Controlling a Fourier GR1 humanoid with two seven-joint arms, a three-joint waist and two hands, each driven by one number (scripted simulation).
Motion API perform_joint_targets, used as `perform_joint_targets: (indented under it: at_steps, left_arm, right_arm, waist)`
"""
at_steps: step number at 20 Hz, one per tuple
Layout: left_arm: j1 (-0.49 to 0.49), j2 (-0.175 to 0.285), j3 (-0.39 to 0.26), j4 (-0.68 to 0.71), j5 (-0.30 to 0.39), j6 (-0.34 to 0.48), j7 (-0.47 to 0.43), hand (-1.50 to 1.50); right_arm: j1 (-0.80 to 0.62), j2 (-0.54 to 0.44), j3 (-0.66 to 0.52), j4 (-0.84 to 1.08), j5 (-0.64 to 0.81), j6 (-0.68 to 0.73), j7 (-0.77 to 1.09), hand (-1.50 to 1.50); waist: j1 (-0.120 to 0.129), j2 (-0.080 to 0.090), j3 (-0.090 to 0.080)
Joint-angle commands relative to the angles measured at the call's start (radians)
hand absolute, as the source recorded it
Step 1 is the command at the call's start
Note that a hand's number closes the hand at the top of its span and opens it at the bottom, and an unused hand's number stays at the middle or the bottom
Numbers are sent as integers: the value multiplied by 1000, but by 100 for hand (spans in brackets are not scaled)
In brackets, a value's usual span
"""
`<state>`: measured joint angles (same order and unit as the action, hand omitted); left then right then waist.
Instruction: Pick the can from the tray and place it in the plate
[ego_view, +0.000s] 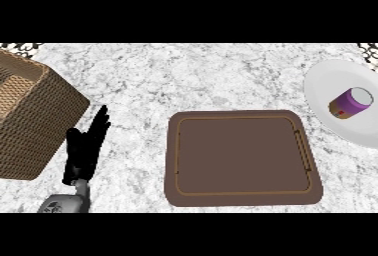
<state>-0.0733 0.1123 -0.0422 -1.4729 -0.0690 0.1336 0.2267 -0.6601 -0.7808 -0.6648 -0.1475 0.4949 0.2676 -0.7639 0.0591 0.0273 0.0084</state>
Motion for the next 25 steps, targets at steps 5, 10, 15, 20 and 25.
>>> perform_joint_targets:
  at_steps: [5, 10, 15, 20, 25]
  left_arm:
    - [-18, -5, 7, 7, -3, 9, 7, 0]
    - [12, -4, -7, -3, -13, 3, -12, 0]
    - [14, 8, -2, -11, 9, -28, -8, 0]
    - [-24, 12, 29, 22, 20, -21, -3, 0]
    - [3, -13, -7, 6, -11, 2, -10, 0]
  right_arm:
    - [34, -50, -24, 12, -18, 2, -5, -150]
    - [69, -31, -44, 11, -35, -37, -45, -150]
    - [74, -81, -74, 21, -58, -51, 1, -150]
    - [93, -77, -85, 16, -68, -73, -12, -150]
    - [108, -114, -82, 23, -61, -67, 16, -150]
  waist:
    - [-2, 1, 1]
    - [7, 3, 4]
    - [13, 4, 4]
    - [2, 5, 3]
    - [10, 6, 5]
